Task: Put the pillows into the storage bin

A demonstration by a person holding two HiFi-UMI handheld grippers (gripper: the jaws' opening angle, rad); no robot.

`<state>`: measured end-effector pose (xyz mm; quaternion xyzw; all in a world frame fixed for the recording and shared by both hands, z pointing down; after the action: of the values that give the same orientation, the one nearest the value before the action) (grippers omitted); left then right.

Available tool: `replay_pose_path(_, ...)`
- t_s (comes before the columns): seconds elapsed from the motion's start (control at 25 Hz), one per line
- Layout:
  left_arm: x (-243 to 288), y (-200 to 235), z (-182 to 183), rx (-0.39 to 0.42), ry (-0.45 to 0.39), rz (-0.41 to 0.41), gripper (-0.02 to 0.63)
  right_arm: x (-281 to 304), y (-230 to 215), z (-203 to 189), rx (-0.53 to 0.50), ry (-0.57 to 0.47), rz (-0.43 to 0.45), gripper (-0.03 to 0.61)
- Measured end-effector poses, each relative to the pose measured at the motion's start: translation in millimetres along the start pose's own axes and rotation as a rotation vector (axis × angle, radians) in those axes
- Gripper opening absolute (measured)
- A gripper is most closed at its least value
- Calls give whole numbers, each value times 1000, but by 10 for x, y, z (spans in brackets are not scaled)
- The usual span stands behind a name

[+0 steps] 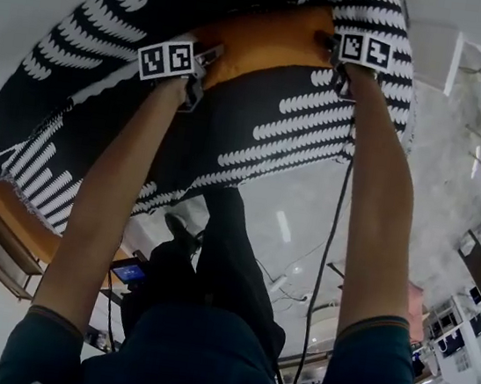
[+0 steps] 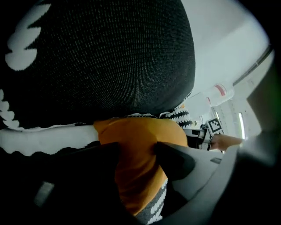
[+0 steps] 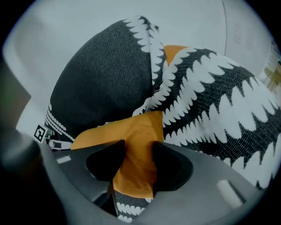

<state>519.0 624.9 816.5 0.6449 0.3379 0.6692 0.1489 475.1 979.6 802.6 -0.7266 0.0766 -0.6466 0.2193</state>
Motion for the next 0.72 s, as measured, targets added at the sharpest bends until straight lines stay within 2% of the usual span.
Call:
replay_pose_path(0.16, -25, -27, -74, 40, -4, -18, 222, 45, 140, -60, -81, 54, -46, 148)
replay_pose_path(0.32, -197, -233, -29, 49, -43, 5, 103, -173, 213, 15, -109, 33, -93, 95)
replay_pose_path(0.44, -384, -190, -98, 81, -63, 56, 11, -211, 379, -19, -124, 30, -100, 81)
replay_pose_path(0.72, -802, -79, -323, 95, -116, 82, 5, -476, 929, -297, -223, -25, -154, 74)
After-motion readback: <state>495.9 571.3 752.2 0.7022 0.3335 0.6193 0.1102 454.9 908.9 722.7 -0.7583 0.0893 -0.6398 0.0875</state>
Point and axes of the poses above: the fingertips, and each gripper's own axes: x forward along the fingers, y to its left, z out of its top, the point moved 7 cm from there along -x, backward along the fingers, and after that the axes turned 13 degrees about y, right-handed, at the moved point
